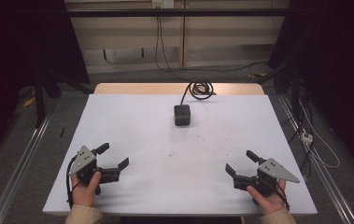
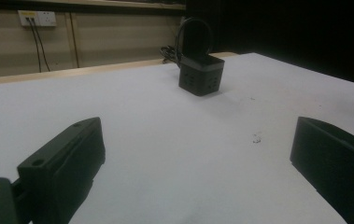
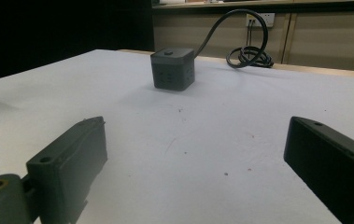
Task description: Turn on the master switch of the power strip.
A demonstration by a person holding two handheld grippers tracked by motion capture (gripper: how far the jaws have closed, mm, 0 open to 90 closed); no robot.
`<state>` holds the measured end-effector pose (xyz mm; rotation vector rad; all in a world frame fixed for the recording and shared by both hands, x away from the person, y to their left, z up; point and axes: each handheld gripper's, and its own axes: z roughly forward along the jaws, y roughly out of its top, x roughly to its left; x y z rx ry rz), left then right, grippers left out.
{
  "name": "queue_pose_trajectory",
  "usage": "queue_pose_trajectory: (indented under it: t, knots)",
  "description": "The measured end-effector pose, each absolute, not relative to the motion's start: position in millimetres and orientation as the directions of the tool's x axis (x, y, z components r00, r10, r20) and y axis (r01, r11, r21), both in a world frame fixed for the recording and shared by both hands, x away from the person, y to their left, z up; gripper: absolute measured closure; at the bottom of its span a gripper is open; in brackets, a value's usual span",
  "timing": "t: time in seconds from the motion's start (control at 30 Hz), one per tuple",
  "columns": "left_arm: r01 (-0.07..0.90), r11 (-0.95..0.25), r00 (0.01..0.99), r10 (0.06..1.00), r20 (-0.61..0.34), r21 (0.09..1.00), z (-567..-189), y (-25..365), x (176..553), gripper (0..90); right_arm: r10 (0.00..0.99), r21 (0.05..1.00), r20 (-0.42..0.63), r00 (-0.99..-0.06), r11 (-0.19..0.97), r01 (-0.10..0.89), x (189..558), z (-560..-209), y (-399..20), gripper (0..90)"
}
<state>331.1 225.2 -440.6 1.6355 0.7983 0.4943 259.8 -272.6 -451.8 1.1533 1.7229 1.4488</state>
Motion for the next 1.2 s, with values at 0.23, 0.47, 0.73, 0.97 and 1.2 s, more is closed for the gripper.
queue_pose_trajectory:
  t: [0.23,0.47,0.73,0.97,1.2]
  knots:
    - [0.221,-0.082,0.682,0.726,-0.094,0.972,-439.9,224.2,331.2,2.7,0.895,0.971,0.085,-0.438,0.025,0.239,260.9,-451.3,-272.5,5.6]
    - [0.217,-0.082,0.689,0.719,-0.094,0.973,-439.4,223.7,330.7,2.7,0.896,0.968,0.075,-0.437,0.040,0.248,266.7,-451.0,-270.6,5.5]
    - [0.208,-0.085,0.699,0.710,-0.087,0.974,-438.8,222.4,331.5,2.7,0.899,0.965,0.046,-0.435,0.072,0.251,282.4,-446.8,-264.9,5.4]
    - [0.205,-0.089,0.702,0.707,-0.083,0.975,-438.9,223.4,330.1,2.7,0.891,0.962,0.033,-0.452,0.094,0.257,293.5,-447.2,-254.4,5.1]
    - [0.205,-0.080,0.701,0.708,-0.089,0.976,-438.7,223.7,329.5,2.7,0.892,0.963,0.026,-0.452,0.099,0.251,302.8,-443.9,-246.4,5.1]
